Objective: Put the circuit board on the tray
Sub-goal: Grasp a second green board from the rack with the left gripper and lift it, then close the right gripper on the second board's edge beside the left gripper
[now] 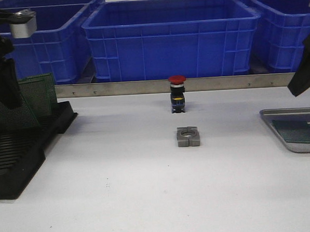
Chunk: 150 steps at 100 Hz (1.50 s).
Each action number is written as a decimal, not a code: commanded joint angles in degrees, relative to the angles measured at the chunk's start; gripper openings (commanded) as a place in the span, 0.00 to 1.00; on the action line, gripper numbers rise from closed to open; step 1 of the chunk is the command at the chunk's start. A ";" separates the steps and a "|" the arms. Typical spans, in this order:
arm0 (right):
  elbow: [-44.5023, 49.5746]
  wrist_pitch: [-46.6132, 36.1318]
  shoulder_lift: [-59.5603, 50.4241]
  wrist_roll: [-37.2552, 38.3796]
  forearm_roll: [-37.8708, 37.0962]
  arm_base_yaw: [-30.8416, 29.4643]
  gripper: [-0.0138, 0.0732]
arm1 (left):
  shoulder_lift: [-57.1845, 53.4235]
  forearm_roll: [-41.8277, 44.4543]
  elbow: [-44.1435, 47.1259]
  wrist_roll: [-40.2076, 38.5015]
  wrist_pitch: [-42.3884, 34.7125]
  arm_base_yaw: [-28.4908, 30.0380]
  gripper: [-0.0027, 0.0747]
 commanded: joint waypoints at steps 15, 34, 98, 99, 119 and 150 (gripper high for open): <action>-1.80 0.82 -8.93 -2.54 2.43 -0.02 0.78 | -6.90 -1.94 -1.25 -1.56 6.99 -0.11 0.01; -1.80 2.54 -16.60 -5.33 3.51 2.53 0.78 | -10.91 -8.68 -1.25 -1.56 9.18 -0.11 0.01; -1.71 1.69 -21.10 -26.23 3.73 28.54 0.78 | -12.53 -28.18 -1.25 1.02 9.18 -16.46 0.01; -1.71 1.69 -21.02 -26.40 3.78 28.65 0.78 | -12.53 -28.18 -1.25 1.14 9.18 -16.66 0.01; -1.71 1.25 -17.46 -30.56 6.68 31.28 0.78 | -12.53 -30.72 -1.25 1.51 9.18 -20.11 0.01; -1.71 -0.11 -11.13 -38.39 23.57 31.97 0.78 | -12.53 -32.27 -1.25 1.51 9.18 -20.34 0.01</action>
